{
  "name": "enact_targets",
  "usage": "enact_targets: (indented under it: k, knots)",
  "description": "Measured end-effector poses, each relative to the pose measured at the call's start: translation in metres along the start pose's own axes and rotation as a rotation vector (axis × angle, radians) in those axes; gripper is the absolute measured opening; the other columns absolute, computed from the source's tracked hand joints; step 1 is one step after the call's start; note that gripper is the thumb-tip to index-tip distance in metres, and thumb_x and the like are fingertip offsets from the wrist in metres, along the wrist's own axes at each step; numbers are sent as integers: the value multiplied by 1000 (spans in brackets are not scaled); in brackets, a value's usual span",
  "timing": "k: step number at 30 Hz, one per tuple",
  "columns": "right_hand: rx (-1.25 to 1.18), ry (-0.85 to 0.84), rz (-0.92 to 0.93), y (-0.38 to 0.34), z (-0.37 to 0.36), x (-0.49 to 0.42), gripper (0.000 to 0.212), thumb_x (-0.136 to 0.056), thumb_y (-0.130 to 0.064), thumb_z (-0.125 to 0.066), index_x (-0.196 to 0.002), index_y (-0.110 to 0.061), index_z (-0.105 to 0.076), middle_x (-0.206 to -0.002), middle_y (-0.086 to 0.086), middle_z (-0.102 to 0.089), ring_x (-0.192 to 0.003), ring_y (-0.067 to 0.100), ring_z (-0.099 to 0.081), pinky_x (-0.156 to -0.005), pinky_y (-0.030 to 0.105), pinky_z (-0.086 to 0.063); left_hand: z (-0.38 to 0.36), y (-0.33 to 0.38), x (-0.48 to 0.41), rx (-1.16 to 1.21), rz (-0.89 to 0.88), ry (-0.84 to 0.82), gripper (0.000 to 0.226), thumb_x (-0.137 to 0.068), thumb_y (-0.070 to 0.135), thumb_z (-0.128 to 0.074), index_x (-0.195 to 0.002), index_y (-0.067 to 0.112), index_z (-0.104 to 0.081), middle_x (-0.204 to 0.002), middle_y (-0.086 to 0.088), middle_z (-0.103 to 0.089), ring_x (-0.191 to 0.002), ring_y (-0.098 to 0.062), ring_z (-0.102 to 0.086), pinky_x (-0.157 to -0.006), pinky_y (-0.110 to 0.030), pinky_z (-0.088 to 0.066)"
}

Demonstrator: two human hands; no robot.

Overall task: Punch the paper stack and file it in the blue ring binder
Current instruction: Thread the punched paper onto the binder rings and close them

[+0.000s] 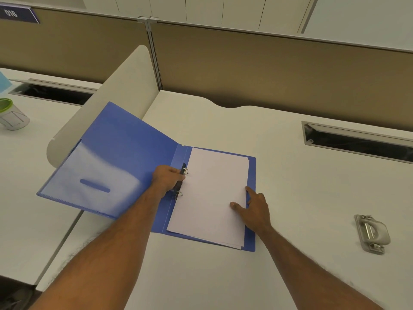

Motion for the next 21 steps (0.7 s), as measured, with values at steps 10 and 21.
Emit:
enact_targets:
  k: [10, 21]
  knots:
    - [-149, -94, 215, 5, 18, 36, 104, -58, -62, -79, -144, -30, -29, -136, -11, -39, -124, 9, -40, -108, 31, -35, -7, 2, 29, -273, -375, 86, 30, -89, 24, -63, -110, 3, -67, -97, -7, -68, -72, -15, -60, -59, -21, -45]
    - [192, -192, 347, 20, 8, 52, 119, -55, -79, -67, -151, -30, -15, -161, -14, -5, -148, 5, -5, -120, 32, -13, -11, -14, 29, -322, -409, 16, 22, -88, 26, -64, -101, 10, -72, -86, -7, -73, -73, -20, -66, -71, -36, -58]
Point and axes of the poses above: each hand's wrist, its own x-axis away from the middle knuckle, its own z-axis out of the back of the hand, y = z × x, the point moved 5 cm from there along -x, towards the middle knuckle
